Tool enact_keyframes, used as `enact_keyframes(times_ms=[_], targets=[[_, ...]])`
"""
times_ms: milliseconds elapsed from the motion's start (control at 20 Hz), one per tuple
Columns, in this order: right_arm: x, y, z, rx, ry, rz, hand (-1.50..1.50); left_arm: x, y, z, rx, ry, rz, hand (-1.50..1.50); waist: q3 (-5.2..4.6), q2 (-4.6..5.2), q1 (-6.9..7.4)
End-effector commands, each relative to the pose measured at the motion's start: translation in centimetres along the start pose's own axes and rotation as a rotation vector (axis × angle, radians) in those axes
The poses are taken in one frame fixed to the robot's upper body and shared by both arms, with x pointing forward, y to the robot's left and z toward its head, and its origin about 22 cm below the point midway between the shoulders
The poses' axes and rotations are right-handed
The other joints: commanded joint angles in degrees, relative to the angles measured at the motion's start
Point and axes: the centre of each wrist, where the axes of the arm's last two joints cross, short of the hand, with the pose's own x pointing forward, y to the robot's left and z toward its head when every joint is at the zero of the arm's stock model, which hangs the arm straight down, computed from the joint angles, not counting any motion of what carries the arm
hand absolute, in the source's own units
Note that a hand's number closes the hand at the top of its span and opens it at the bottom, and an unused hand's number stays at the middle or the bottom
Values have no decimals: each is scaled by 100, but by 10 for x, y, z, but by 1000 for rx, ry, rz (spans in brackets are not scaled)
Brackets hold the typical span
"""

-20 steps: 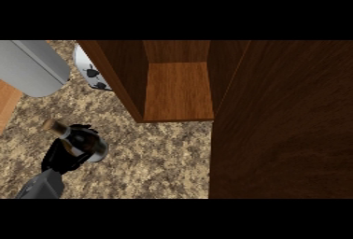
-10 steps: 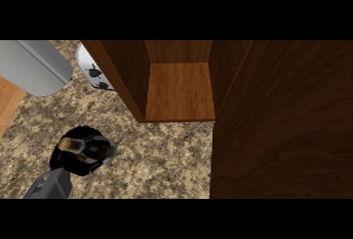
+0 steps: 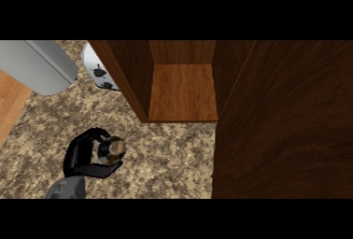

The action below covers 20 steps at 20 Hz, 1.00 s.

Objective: Pick up the wine, place it into the cabinet and close the cabinet

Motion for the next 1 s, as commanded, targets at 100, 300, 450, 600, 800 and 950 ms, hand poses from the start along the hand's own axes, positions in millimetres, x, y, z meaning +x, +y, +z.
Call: enact_keyframes(times_ms=[100,300,450,600,800,950], targets=[[21,16,7,9,-48,3,-150,6,-29,0,-18,60,-157,150,-45,41,17],[26,6,-1,10,-25,15,-150,32,-57,-24,-5,78,-130,150,-46,47,58],[24,10,8,2,-26,-1,-150,45,-86,-40,-25,73,-161,150,-47,48,4],[42,13,21,26,-33,1,-150,46,-91,-50,-20,101,-163,150,-51,54,-46],[38,9,20,8,-46,-1,-150,69,-129,-58,-41,103,-180,150,-50,44,-49],[38,9,19,15,-35,4,-150,73,-145,-69,-61,120,-221,150,-51,54,-52]])
